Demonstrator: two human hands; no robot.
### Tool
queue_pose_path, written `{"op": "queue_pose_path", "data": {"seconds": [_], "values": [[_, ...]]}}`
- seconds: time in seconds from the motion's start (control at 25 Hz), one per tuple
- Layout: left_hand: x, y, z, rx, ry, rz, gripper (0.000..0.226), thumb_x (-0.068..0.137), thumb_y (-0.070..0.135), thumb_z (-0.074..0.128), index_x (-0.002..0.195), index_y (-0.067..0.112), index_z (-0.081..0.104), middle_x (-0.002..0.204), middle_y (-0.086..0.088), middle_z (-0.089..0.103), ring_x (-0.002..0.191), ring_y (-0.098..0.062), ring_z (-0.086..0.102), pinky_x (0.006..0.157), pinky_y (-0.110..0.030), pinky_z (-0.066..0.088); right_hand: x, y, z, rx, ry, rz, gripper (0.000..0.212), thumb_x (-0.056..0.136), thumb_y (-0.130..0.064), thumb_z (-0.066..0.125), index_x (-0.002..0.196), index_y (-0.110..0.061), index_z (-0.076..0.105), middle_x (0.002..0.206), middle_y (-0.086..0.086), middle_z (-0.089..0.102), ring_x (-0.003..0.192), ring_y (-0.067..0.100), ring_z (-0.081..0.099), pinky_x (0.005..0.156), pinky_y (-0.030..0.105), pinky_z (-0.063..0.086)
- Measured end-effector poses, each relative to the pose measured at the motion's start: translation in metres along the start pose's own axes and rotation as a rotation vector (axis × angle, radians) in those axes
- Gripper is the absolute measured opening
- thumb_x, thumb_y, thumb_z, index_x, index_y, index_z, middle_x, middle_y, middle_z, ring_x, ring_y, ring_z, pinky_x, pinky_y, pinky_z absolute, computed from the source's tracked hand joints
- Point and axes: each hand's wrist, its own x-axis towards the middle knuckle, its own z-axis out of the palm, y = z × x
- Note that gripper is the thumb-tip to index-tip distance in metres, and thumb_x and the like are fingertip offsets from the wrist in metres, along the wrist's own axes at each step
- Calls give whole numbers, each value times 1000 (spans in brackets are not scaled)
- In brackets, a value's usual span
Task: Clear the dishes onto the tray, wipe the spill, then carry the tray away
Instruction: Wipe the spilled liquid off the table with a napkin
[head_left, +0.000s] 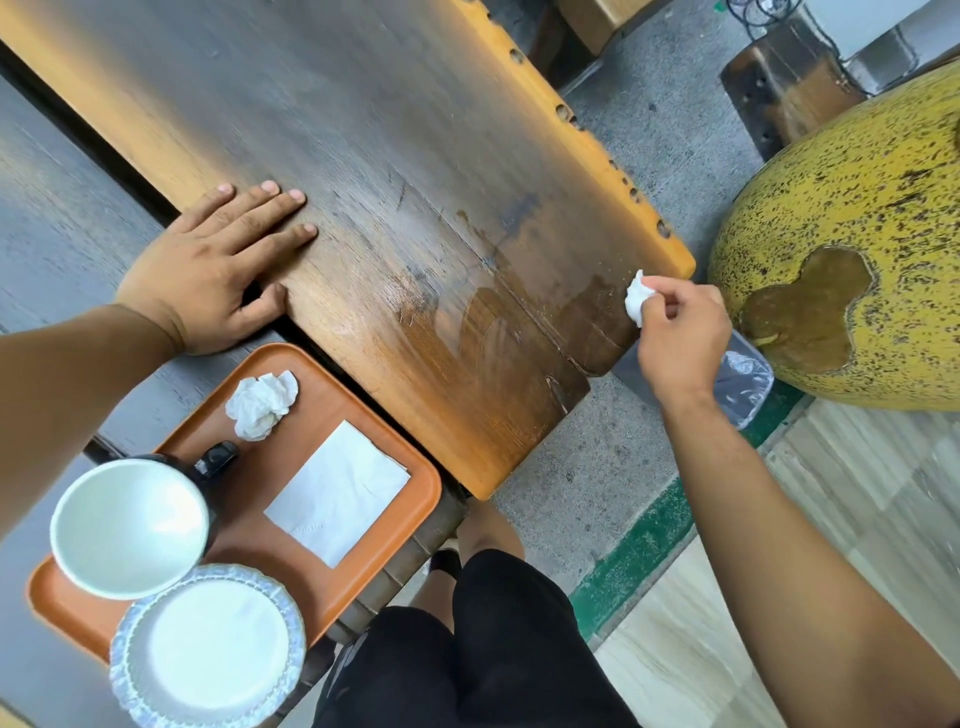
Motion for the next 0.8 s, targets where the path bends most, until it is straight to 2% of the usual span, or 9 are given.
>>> {"op": "queue_pose_path", "data": {"seconds": [0.08, 0.2, 0.28, 0.4, 0.48, 0.56, 0.68, 0.72, 0.8], "values": [[0, 0, 0, 5, 1, 4, 68, 95, 41, 39, 156, 10, 44, 168, -14, 31, 155, -36, 31, 125, -60, 23, -19, -4, 8, -56, -91, -49, 28, 94, -14, 54, 108, -23, 77, 106, 3, 57, 86, 19, 61, 89, 35, 53], [1, -1, 0, 5, -4, 9, 68, 95, 41, 39, 156, 10, 43, 168, -14, 30, 155, -36, 30, 124, -60, 24, -72, -9, 8, -3, -381, -245, 23, 95, -14, 61, 107, -23, 78, 104, -2, 58, 82, 12, 60, 74, 21, 53], [1, -2, 0, 11, -6, 10, 68, 96, 41, 39, 157, 11, 42, 168, -13, 30, 156, -36, 30, 125, -60, 23, -71, -11, 2, 81, -335, -227, 23, 93, -11, 63, 104, -24, 79, 102, -2, 61, 78, 8, 60, 72, 19, 53], [1, -2, 0, 15, -11, 4, 68, 96, 41, 39, 157, 12, 42, 169, -12, 29, 156, -35, 29, 125, -59, 23, -11, -15, 7, 53, -48, 8, 28, 92, -14, 58, 105, -27, 78, 108, 2, 63, 82, 11, 61, 88, 27, 52], [1, -2, 0, 13, -16, -2, 68, 95, 41, 39, 157, 11, 42, 169, -12, 29, 156, -35, 29, 125, -59, 23, 12, -17, 12, 17, -6, 63, 31, 91, -15, 53, 107, -25, 78, 111, 5, 64, 87, 17, 63, 94, 33, 51], [0, -2, 1, 9, -13, 2, 68, 95, 41, 40, 157, 11, 42, 169, -12, 30, 156, -35, 29, 125, -60, 23, 2, -20, 21, -27, -114, -36, 31, 90, -15, 53, 106, -24, 78, 107, 4, 64, 88, 18, 64, 90, 30, 51], [1, -2, 1, 18, -5, 2, 68, 96, 42, 39, 158, 13, 41, 169, -12, 29, 156, -35, 28, 125, -60, 23, -46, -29, 19, 36, -454, -270, 25, 91, -10, 61, 100, -23, 80, 99, -3, 61, 76, 8, 60, 74, 16, 50], [1, -2, 1, 19, -7, 0, 68, 96, 42, 39, 158, 13, 40, 169, -12, 29, 156, -35, 28, 125, -60, 23, -54, -29, 16, 74, -491, -297, 25, 90, -8, 62, 97, -23, 80, 97, -4, 61, 73, 7, 58, 70, 14, 48], [1, -2, 1, 18, -12, -1, 68, 97, 42, 39, 158, 13, 40, 169, -12, 29, 157, -34, 27, 125, -60, 23, -50, -24, 12, 142, -374, -232, 25, 90, -7, 63, 96, -24, 80, 97, -5, 60, 72, 7, 57, 69, 18, 51]]}}
